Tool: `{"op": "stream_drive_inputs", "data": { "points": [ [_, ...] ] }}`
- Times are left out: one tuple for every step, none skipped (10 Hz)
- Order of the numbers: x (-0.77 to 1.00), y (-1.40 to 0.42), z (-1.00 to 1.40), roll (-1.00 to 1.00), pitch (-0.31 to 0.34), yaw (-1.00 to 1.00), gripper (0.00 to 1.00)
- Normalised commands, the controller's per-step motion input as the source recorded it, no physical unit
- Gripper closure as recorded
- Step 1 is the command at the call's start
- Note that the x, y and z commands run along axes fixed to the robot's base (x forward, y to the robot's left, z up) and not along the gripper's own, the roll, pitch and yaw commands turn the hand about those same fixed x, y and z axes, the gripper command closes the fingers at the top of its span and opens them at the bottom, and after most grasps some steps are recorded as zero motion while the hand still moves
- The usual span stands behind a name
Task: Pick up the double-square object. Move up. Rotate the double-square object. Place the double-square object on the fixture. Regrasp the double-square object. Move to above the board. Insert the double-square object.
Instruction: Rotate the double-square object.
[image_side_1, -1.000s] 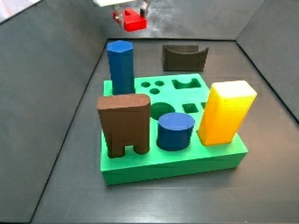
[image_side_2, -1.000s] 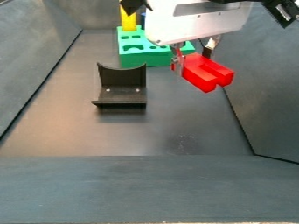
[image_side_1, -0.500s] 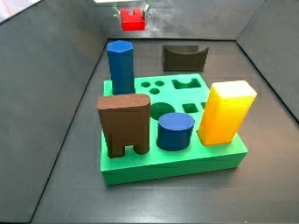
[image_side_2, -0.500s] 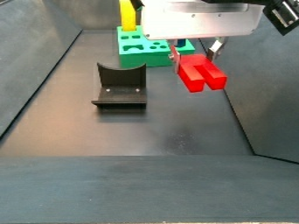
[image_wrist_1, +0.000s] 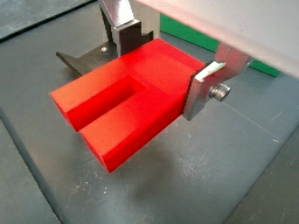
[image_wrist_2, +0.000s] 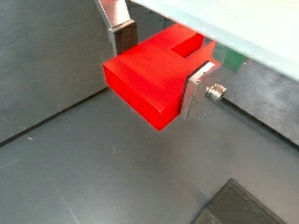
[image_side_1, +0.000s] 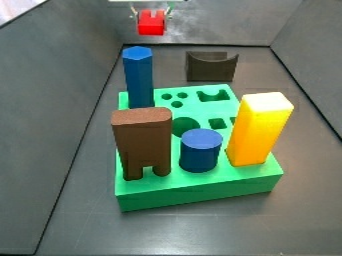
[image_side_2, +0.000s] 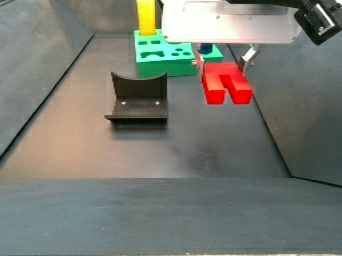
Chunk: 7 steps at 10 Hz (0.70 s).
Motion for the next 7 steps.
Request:
{"op": "stream_drive_inputs", "data": {
  "points": [
    [0.02, 0.0, -1.0, 0.0, -0.021, 0.03, 1.0],
    [0.02, 0.0, -1.0, 0.0, -0.027, 0.04, 1.0],
    [0.02, 0.0, -1.0, -0.01, -0.027, 0.03, 1.0],
    [0.03, 0.0, -1.0, -0.02, -0.028, 0.03, 1.0],
    [0.04, 0.0, -1.0, -0.04, -0.024, 0.02, 1.0],
    [0.05, 0.01, -0.89, -0.04, -0.021, 0.01, 1.0],
    [0.05, 0.01, -0.75, -0.05, -0.018, 0.01, 1.0]
  ]
}}
